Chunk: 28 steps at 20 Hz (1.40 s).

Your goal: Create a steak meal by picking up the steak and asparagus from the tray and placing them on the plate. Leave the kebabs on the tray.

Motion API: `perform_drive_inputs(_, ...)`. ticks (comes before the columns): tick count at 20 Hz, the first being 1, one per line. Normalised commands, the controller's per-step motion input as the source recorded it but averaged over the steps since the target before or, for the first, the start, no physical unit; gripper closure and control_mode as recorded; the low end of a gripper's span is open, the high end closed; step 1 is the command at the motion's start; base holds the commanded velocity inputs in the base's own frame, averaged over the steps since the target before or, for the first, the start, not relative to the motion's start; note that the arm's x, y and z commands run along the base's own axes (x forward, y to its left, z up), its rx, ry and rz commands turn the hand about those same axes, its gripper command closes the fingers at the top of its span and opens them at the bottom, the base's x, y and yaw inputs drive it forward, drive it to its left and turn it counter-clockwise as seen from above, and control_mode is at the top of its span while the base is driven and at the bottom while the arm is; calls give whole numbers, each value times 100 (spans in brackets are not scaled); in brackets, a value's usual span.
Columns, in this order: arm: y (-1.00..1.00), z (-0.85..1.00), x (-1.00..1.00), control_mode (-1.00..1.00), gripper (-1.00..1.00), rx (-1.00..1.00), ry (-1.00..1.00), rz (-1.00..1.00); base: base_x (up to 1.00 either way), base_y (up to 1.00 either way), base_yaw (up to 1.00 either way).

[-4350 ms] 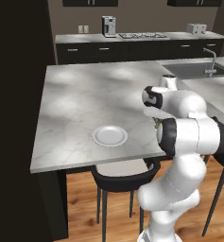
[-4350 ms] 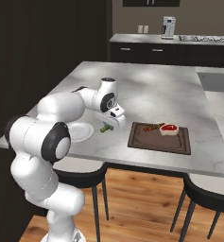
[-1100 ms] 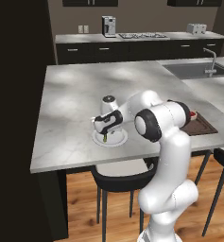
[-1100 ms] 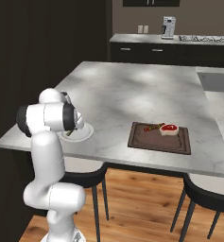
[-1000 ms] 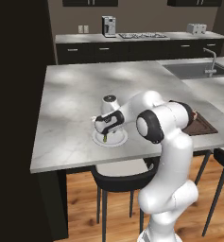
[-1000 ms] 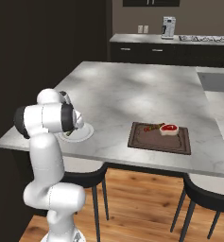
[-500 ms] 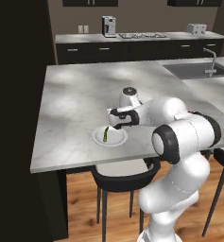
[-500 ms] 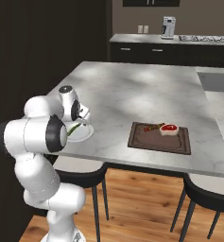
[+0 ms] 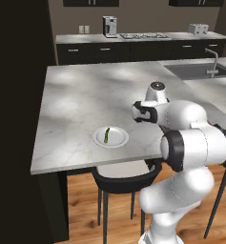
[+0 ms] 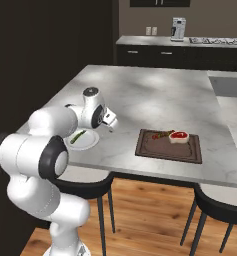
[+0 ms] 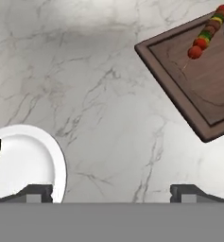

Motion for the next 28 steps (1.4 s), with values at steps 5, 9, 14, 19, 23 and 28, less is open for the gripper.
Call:
perform_drive_inputs(5,-100,1,0,-100,-100,0,2,-15,0,0,0)
perform_drive_inputs(9,-100,0,0,-100,-100,0,6,-13,0,0,0)
perform_drive_inputs(14,-100,-4,0,-100,-100,0,4,-9,0,0,0)
perform_drive_inputs(19,-97,-6,0,-100,-100,0,0,-4,0,0,0)
perform_drive_inputs(23,-74,-9,4,-100,-100,0,0,-1,0,0,0)
perform_drive_inputs(28,-39,-19,16,-100,-100,0,0,0,0,0,0)
